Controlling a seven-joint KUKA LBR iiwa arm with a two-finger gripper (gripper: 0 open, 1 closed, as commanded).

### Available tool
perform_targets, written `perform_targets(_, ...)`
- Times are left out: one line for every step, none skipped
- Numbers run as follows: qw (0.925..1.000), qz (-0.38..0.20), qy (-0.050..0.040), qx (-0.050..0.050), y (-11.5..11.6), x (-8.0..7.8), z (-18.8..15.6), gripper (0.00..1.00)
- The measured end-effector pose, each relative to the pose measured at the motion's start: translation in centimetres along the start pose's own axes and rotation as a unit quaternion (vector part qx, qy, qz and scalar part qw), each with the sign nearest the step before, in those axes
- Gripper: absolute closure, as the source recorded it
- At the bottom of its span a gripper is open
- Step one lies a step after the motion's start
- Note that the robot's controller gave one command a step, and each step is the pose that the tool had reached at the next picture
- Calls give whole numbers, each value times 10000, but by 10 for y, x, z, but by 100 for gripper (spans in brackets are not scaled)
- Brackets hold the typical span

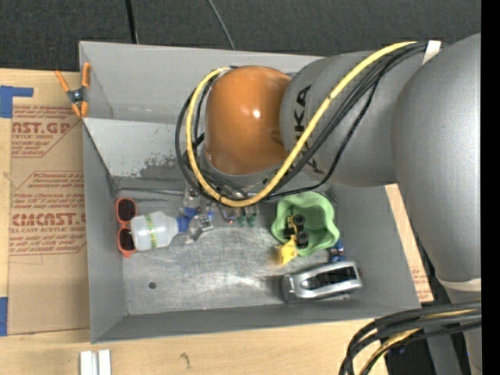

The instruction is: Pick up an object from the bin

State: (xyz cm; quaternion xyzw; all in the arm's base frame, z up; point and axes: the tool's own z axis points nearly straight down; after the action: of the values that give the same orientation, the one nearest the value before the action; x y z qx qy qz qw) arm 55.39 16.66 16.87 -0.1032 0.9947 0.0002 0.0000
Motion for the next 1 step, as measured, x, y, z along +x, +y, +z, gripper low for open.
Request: perform_targets(10000, -31, -19, -3, 5, -2, -8, 100)
